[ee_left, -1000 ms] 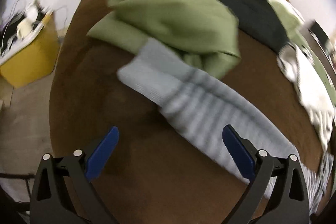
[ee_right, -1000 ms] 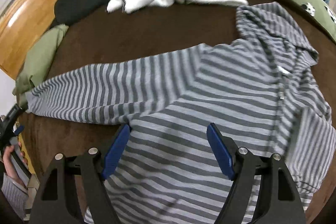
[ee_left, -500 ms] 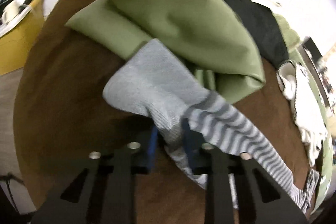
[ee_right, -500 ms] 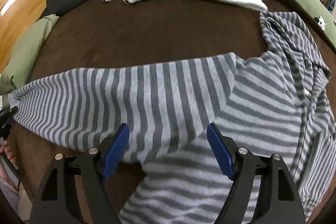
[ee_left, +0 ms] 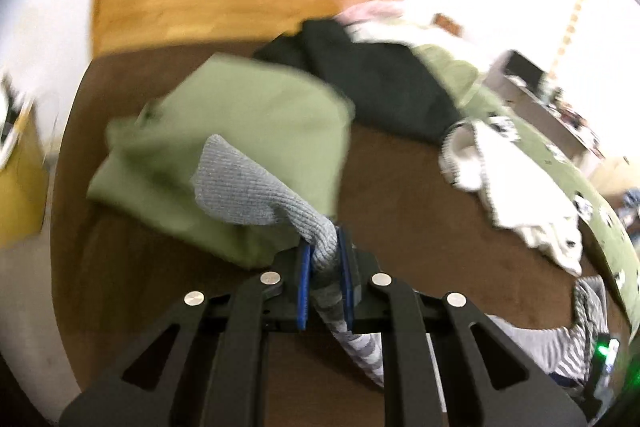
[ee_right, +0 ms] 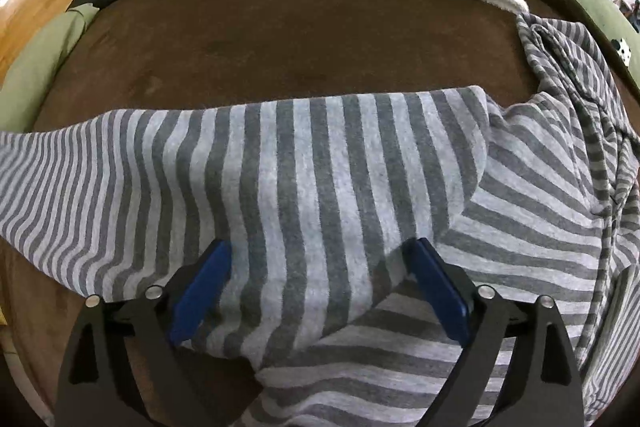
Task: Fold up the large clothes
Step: 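Grasp the other sleeve cuff with the left tool and lift it, then lay the held sleeve across the hoodie body with the left tool and release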
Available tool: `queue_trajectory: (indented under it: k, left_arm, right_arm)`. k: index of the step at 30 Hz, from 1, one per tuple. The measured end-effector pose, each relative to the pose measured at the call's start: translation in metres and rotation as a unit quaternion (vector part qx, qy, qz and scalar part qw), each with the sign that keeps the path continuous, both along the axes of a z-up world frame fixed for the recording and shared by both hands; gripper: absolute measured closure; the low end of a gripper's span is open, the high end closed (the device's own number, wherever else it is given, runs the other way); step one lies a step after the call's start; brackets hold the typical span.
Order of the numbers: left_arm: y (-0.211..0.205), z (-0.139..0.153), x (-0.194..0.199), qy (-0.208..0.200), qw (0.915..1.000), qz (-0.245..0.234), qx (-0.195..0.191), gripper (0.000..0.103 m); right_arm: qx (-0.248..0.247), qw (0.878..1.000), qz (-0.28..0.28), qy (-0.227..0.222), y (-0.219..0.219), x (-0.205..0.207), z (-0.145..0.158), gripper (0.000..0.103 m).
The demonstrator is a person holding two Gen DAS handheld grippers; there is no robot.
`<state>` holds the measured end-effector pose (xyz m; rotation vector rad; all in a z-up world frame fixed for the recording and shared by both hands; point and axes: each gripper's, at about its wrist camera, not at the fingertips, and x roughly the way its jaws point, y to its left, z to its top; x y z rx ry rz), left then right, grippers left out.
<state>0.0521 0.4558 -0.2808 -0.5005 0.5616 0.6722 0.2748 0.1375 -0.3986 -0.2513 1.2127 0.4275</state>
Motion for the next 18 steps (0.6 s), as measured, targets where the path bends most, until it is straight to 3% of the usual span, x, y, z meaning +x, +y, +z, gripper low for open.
queue_trajectory:
  k: [4,7,8,13,17,18]
  left_arm:
    - [-0.044,0.047,0.023,-0.01,0.9938,-0.089,0.066,0.088]
    - [-0.091,0.063,0.048,0.008,0.9771,-0.168,0.13,0.088]
    - [-0.113,0.063,0.059,0.016,0.9673,-0.201,0.154,0.088]
    - [-0.184,0.038,0.091,0.028,0.9431,-0.29,0.16,0.088]
    - [-0.235,-0.012,0.112,0.055,0.9311,-0.33,0.144,0.088]
    - [-0.254,-0.032,0.121,0.084,0.9219,-0.343,0.159,0.087]
  right_arm:
    - [0.011,1.0,-0.003,0.002,-0.001,0.001,0.002,0.01]
    - [0.035,0.999,-0.019,0.006,-0.015,0.0,0.015,0.01]
    - [0.043,0.999,-0.028,0.005,-0.022,0.0,0.021,0.01]
    - [0.076,0.994,-0.074,-0.003,-0.067,0.001,0.047,0.01]
    - [0.076,0.993,-0.094,-0.014,-0.097,0.003,0.058,0.01]
    - [0.075,0.992,-0.097,-0.017,-0.104,0.002,0.061,0.01]
